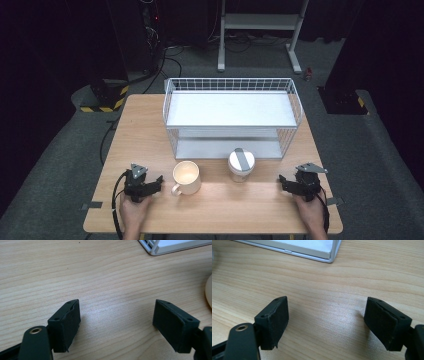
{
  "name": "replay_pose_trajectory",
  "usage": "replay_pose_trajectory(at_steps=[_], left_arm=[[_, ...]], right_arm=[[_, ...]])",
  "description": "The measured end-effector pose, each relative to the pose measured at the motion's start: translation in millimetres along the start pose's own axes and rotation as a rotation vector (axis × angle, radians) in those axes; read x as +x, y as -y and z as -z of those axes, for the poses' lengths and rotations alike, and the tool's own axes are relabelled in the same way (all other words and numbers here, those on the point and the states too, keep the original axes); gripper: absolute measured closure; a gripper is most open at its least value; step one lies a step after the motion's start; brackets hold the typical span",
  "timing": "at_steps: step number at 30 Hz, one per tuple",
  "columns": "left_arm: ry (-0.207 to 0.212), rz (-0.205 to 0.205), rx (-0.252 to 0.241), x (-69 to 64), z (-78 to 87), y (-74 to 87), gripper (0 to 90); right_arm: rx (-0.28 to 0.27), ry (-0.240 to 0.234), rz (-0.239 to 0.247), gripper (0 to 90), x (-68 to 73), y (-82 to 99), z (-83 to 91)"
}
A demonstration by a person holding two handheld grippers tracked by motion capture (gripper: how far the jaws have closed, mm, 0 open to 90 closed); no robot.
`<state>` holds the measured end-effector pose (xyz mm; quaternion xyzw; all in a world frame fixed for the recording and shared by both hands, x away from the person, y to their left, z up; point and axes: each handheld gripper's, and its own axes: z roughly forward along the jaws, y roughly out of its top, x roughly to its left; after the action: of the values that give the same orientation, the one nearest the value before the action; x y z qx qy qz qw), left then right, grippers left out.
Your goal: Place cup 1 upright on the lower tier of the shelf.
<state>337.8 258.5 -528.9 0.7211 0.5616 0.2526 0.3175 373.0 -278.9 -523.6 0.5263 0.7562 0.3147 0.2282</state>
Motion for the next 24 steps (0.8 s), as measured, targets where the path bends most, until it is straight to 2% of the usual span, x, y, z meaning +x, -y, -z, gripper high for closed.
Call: replay_pose_trajectory(at_steps=[18,24], left_arm=[[0.000,0.006,0.000,0.1,0.0,0.0,22.2],[0.001,0.007,0.002,0.2,0.1,0.0,22.2]], right_arm=[[0.000,0.001,0.001,19.4,-0.3,-0.2,-0.3],[0.009,0.017,-0.012,14.6,-1.3,0.2,-0.1]])
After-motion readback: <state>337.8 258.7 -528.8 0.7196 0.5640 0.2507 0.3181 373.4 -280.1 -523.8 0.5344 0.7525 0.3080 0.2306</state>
